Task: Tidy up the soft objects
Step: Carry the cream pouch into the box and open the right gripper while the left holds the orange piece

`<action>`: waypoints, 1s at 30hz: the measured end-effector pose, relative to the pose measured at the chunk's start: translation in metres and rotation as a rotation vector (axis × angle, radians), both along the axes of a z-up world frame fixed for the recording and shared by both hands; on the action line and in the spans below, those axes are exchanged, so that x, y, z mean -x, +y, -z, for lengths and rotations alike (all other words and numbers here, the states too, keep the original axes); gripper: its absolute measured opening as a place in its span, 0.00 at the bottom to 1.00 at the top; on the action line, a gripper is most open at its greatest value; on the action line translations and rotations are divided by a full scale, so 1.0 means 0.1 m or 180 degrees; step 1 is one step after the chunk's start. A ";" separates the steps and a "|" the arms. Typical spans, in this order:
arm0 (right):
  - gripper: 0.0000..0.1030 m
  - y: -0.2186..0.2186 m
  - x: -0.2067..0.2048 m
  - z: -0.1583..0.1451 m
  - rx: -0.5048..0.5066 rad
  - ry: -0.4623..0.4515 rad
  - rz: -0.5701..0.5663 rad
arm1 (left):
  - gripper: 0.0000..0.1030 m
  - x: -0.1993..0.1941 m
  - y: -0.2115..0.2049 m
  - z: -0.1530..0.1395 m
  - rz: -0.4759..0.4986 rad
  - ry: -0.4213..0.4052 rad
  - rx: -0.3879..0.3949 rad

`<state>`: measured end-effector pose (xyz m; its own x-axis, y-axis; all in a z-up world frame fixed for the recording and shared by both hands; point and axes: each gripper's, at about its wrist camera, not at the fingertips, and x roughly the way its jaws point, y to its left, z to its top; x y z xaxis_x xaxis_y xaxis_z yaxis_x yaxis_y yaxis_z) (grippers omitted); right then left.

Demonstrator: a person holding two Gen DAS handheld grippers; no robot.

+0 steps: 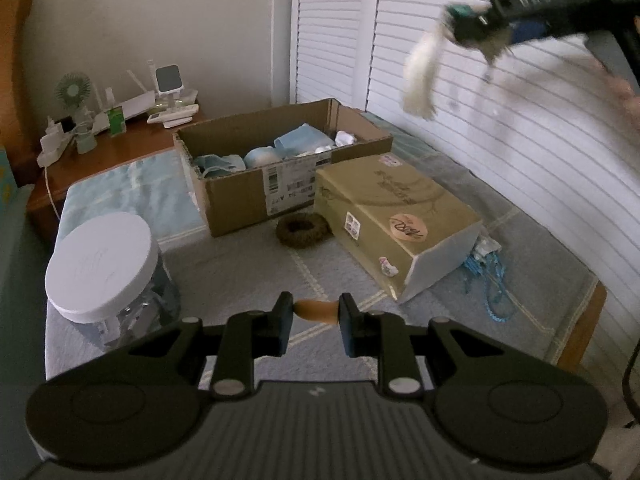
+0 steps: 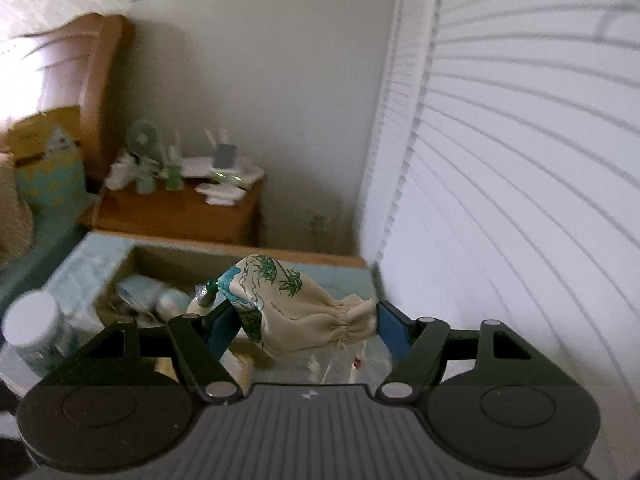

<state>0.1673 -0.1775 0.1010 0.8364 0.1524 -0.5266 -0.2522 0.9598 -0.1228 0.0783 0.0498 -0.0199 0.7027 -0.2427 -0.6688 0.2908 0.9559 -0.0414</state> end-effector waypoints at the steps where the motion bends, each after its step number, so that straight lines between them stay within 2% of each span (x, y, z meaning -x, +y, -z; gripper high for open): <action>1: 0.75 0.05 -0.04 -0.05 -0.0029 0.0007 -0.0069 | 0.22 0.00 0.01 0.00 -0.0007 -0.0003 0.0006; 8: 0.75 0.47 -0.46 -0.26 -0.0264 0.0137 -0.0453 | 0.22 0.03 0.07 0.01 -0.0119 -0.0002 0.0027; 13: 0.75 0.78 -0.75 -0.23 -0.0261 0.0235 -0.0629 | 0.22 0.03 0.14 0.01 -0.0240 0.0016 0.0038; 20: 0.75 1.02 -1.12 0.08 -0.0218 0.0440 -0.0608 | 0.22 -0.01 0.19 0.04 -0.0362 0.0060 0.0058; 26: 0.75 1.11 -1.32 0.40 0.0085 0.0551 -0.0542 | 0.22 -0.04 0.21 0.07 -0.0410 0.0092 0.0057; 30: 0.75 1.08 -1.47 0.56 0.0166 0.0603 -0.0416 | 0.22 -0.05 0.21 0.09 -0.0431 0.0115 0.0055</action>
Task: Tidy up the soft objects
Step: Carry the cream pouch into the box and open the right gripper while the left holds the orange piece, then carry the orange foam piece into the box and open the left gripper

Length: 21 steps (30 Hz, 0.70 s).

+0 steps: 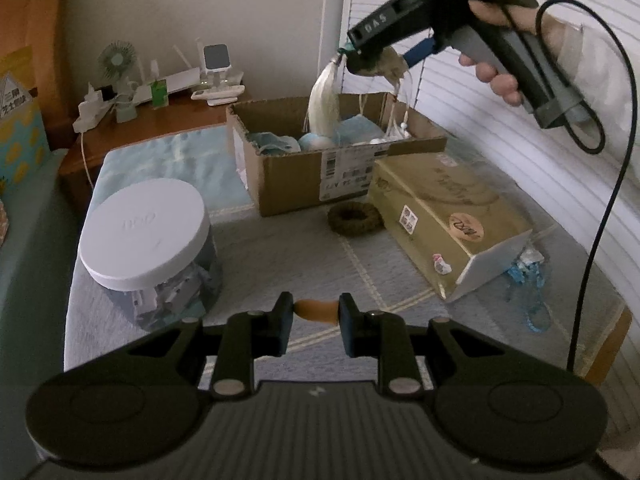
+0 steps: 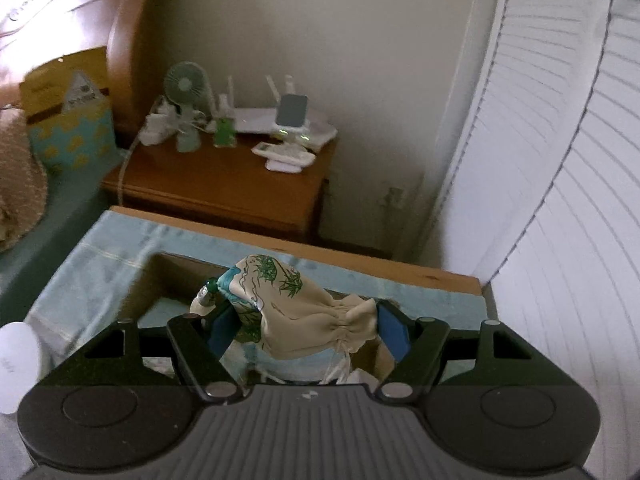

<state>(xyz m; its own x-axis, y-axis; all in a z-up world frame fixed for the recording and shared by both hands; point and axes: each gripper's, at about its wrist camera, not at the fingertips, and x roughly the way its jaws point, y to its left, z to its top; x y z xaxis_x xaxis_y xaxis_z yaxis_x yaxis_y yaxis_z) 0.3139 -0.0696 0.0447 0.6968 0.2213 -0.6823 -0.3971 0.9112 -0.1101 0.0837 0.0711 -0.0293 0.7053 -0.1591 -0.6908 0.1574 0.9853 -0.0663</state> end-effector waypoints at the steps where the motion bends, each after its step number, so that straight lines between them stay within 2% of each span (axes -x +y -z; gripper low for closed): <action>1: 0.75 -0.02 -0.03 0.03 -0.0004 0.0015 0.0025 | 0.22 -0.01 0.00 0.01 -0.0008 0.0007 0.0000; 7: 0.77 -0.05 -0.11 0.11 -0.0088 0.0083 0.0090 | 0.22 -0.03 -0.04 0.04 0.0009 0.0040 0.0005; 9: 0.90 -0.04 -0.11 0.13 -0.0129 0.0128 0.0051 | 0.22 -0.04 -0.05 0.05 0.0014 0.0045 0.0003; 11: 0.99 -0.05 -0.10 0.14 -0.0176 0.0157 0.0007 | 0.22 -0.04 -0.06 0.04 0.0014 0.0046 0.0006; 12: 1.00 -0.06 -0.09 0.15 -0.0189 0.0162 -0.0019 | 0.22 -0.03 -0.06 0.04 0.0015 0.0044 0.0004; 21: 1.00 -0.27 0.13 0.12 -0.0276 0.0267 -0.0084 | 0.22 -0.03 -0.06 0.03 0.0014 0.0046 -0.0022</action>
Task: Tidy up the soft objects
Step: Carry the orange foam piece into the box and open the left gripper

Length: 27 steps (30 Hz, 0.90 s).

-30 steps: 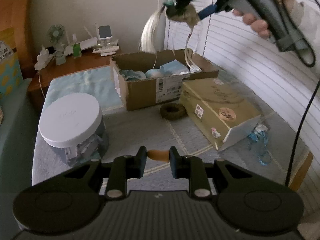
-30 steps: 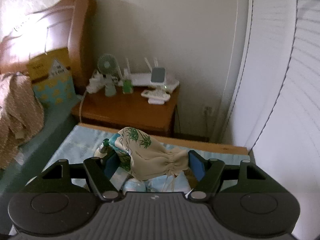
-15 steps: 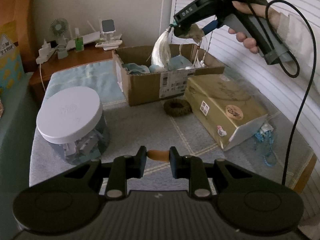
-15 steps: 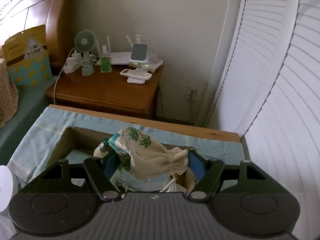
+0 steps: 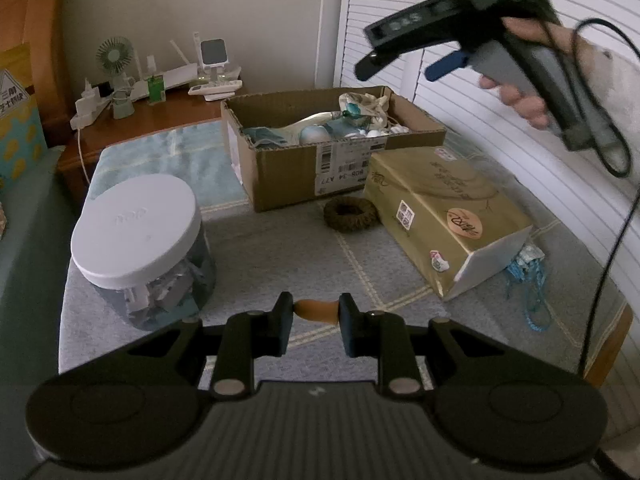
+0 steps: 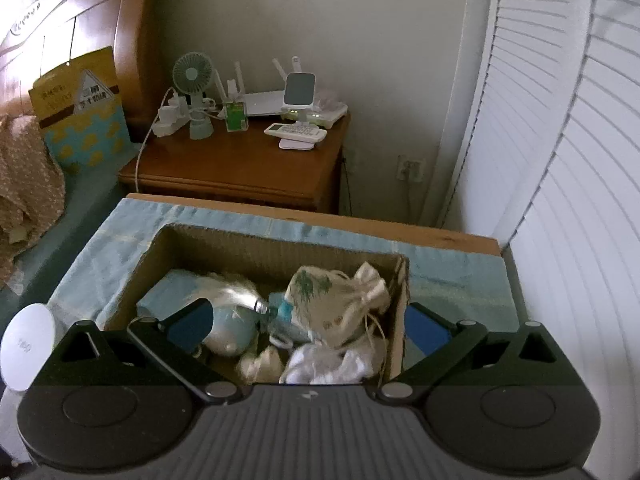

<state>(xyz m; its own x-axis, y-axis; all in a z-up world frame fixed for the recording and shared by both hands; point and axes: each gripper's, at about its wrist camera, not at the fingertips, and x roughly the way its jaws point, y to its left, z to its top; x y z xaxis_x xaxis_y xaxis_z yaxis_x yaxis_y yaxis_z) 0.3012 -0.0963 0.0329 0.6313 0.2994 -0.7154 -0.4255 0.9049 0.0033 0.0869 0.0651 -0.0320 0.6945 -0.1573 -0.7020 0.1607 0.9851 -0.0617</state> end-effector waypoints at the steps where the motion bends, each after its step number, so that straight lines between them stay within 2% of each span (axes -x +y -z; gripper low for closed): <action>1: 1.00 -0.03 0.05 -0.01 -0.0023 -0.0005 -0.0007 | 0.22 0.00 0.00 0.00 0.0010 0.0001 -0.0002; 10: 1.00 -0.35 0.78 -0.03 -0.0114 -0.0192 -0.0006 | 0.22 -0.10 0.01 -0.15 0.0102 -0.0033 -0.0004; 16: 1.00 -0.55 1.27 0.09 -0.0089 -0.0382 0.0084 | 0.22 -0.27 -0.02 -0.31 0.0164 -0.0099 -0.0035; 21: 1.00 -0.72 1.58 0.20 -0.0034 -0.0473 0.0241 | 0.22 -0.51 -0.05 -0.47 0.0199 -0.0178 -0.0063; 27: 1.00 -0.93 1.81 0.36 -0.0025 -0.0372 0.0341 | 0.22 -0.98 -0.10 -0.67 0.0187 -0.0333 -0.0137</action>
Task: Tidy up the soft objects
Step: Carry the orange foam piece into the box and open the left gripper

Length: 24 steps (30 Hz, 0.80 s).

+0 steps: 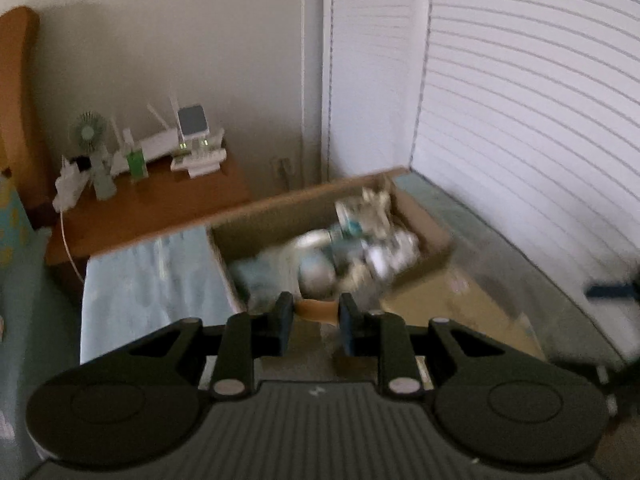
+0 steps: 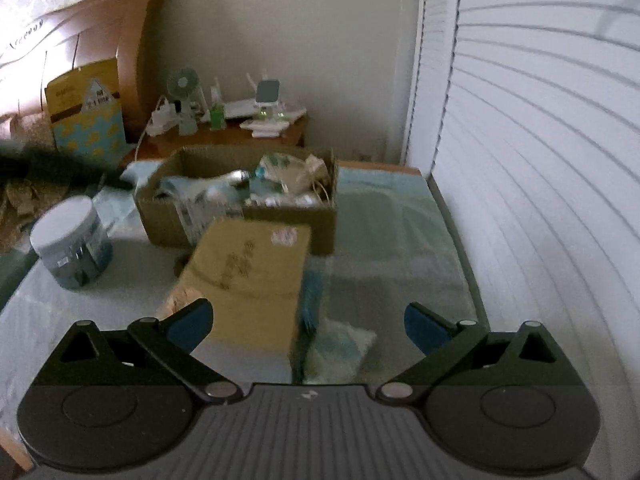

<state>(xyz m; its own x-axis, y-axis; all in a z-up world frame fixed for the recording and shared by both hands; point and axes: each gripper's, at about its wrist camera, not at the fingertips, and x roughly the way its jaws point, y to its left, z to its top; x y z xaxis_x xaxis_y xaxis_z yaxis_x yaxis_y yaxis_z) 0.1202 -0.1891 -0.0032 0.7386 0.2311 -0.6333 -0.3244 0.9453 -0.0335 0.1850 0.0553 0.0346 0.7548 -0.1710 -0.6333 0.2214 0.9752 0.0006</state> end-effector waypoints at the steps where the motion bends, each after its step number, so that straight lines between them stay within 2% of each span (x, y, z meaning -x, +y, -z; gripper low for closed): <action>1: 1.00 -0.03 0.03 0.03 0.0015 -0.0003 0.0026 | 0.22 -0.10 -0.01 -0.03 -0.0004 -0.0025 -0.0006; 11: 1.00 -0.19 0.08 0.08 0.0022 0.0024 0.0128 | 0.24 -0.78 -0.10 -0.06 -0.0178 -0.0047 -0.0069; 12: 1.00 -0.20 0.08 0.09 0.0022 0.0030 0.0121 | 0.27 -0.81 -0.10 -0.05 -0.0216 -0.0060 -0.0059; 14: 1.00 -0.20 0.08 0.12 0.0005 0.0079 0.0085 | 0.54 -0.87 -0.08 -0.04 -0.0270 -0.0063 -0.0029; 15: 1.00 -0.21 0.08 0.14 0.0000 0.0101 0.0078 | 0.79 -0.88 -0.07 -0.04 -0.0303 -0.0070 -0.0011; 16: 1.00 -0.21 0.08 0.17 0.0007 0.0118 0.0077 | 0.91 -0.86 -0.06 -0.04 -0.0360 -0.0122 0.0020; 18: 1.00 -0.21 0.08 0.20 0.0031 0.0139 0.0080 | 0.92 -0.83 -0.05 -0.05 -0.0392 -0.0193 0.0040; 24: 1.00 -0.26 0.10 0.24 0.0080 0.0162 0.0115 | 0.95 -0.69 -0.04 -0.06 -0.0381 -0.0167 -0.0004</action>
